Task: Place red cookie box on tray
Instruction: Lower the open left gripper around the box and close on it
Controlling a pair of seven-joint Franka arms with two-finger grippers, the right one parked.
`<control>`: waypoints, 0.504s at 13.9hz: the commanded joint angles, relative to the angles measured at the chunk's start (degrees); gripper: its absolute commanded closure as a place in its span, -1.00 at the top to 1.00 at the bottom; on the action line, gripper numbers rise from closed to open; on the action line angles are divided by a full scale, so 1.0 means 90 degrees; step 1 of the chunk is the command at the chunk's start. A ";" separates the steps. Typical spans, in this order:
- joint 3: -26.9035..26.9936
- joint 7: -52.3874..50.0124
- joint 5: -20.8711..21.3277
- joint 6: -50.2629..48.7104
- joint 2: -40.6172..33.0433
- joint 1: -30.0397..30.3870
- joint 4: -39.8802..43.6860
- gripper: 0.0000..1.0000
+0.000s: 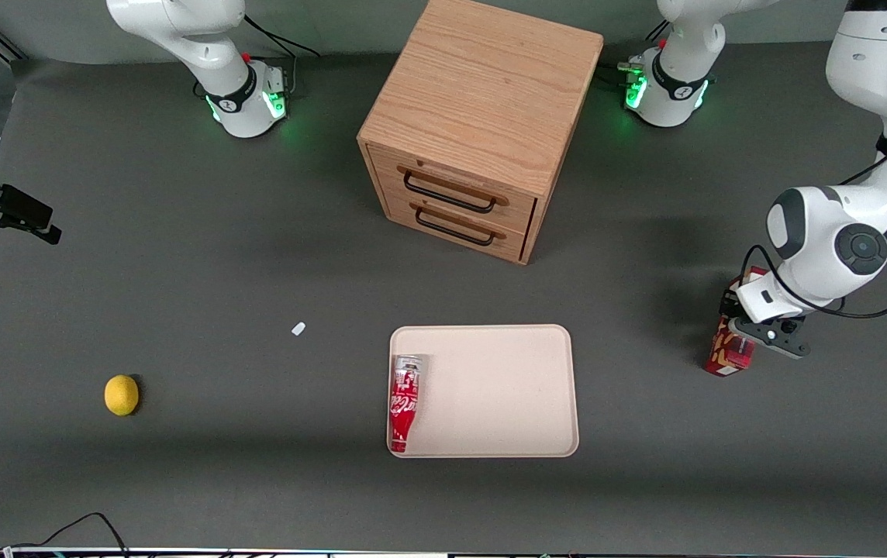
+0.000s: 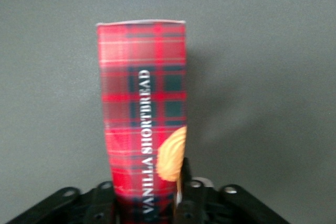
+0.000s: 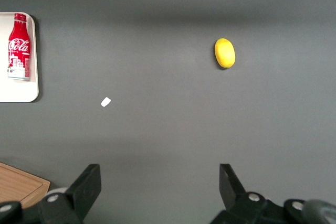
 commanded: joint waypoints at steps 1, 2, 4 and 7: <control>0.0088 0.0014 0.0068 -0.0056 -0.0097 -0.0082 -0.0040 -1.00; 0.0088 0.0043 0.0068 -0.0075 -0.0097 -0.0092 -0.0001 -1.00; 0.0088 0.0015 0.0068 -0.0095 -0.0174 -0.0092 0.0019 -1.00; 0.0078 -0.0015 0.0039 -0.0667 -0.0331 -0.0102 0.0368 -1.00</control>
